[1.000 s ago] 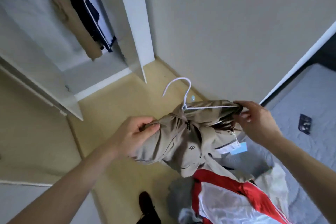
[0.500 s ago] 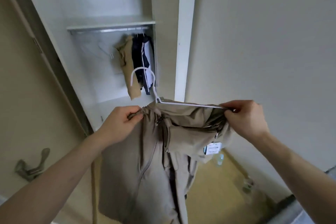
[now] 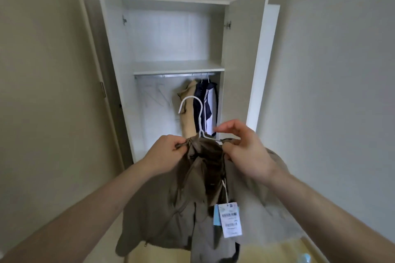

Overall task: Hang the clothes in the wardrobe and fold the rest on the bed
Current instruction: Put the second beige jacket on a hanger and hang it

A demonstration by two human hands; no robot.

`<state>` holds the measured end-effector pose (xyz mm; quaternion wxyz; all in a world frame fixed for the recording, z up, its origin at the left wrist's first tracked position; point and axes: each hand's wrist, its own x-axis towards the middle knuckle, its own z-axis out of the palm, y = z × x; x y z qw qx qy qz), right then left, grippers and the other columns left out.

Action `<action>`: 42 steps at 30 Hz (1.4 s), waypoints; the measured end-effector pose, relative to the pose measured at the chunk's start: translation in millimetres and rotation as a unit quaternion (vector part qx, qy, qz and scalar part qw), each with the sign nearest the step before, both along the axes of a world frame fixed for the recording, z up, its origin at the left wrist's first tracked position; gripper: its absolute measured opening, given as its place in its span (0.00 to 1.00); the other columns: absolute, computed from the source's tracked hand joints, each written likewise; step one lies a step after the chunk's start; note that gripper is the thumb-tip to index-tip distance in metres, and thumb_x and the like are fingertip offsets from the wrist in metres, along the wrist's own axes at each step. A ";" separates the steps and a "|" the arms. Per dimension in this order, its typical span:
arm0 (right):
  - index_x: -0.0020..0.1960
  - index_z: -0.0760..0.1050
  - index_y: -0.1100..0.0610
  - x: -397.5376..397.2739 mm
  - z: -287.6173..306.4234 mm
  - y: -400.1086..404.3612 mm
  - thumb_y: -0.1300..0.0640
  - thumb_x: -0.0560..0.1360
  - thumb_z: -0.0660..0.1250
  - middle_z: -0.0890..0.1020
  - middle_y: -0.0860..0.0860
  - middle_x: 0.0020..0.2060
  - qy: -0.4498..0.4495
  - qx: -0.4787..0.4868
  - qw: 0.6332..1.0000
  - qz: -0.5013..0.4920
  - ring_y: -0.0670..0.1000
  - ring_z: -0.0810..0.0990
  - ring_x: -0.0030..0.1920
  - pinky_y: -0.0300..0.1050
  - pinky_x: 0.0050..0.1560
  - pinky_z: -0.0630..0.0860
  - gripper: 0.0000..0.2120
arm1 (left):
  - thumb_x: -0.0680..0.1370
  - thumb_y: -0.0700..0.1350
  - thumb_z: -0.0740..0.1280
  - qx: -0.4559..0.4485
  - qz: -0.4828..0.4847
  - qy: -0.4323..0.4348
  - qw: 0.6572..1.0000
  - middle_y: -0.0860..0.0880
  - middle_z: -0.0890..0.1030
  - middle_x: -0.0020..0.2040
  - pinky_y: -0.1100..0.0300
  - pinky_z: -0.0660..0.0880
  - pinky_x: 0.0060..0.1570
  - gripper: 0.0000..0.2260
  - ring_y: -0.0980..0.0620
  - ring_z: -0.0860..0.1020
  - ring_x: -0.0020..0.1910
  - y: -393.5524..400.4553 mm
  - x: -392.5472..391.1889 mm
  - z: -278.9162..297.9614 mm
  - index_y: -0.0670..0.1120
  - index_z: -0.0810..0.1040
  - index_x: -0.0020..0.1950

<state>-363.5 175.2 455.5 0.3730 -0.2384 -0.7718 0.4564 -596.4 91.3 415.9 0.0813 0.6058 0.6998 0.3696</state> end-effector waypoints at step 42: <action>0.49 0.85 0.58 -333.5 -97.5 461.6 0.59 0.84 0.65 0.88 0.57 0.47 -0.070 -0.272 0.958 -0.064 0.59 0.86 0.51 0.55 0.60 0.81 0.10 | 0.77 0.47 0.74 -0.072 0.182 0.063 0.979 0.49 0.77 0.59 0.59 0.72 0.56 0.10 0.52 0.76 0.54 423.1 -433.1 61.4 0.53 0.82 0.58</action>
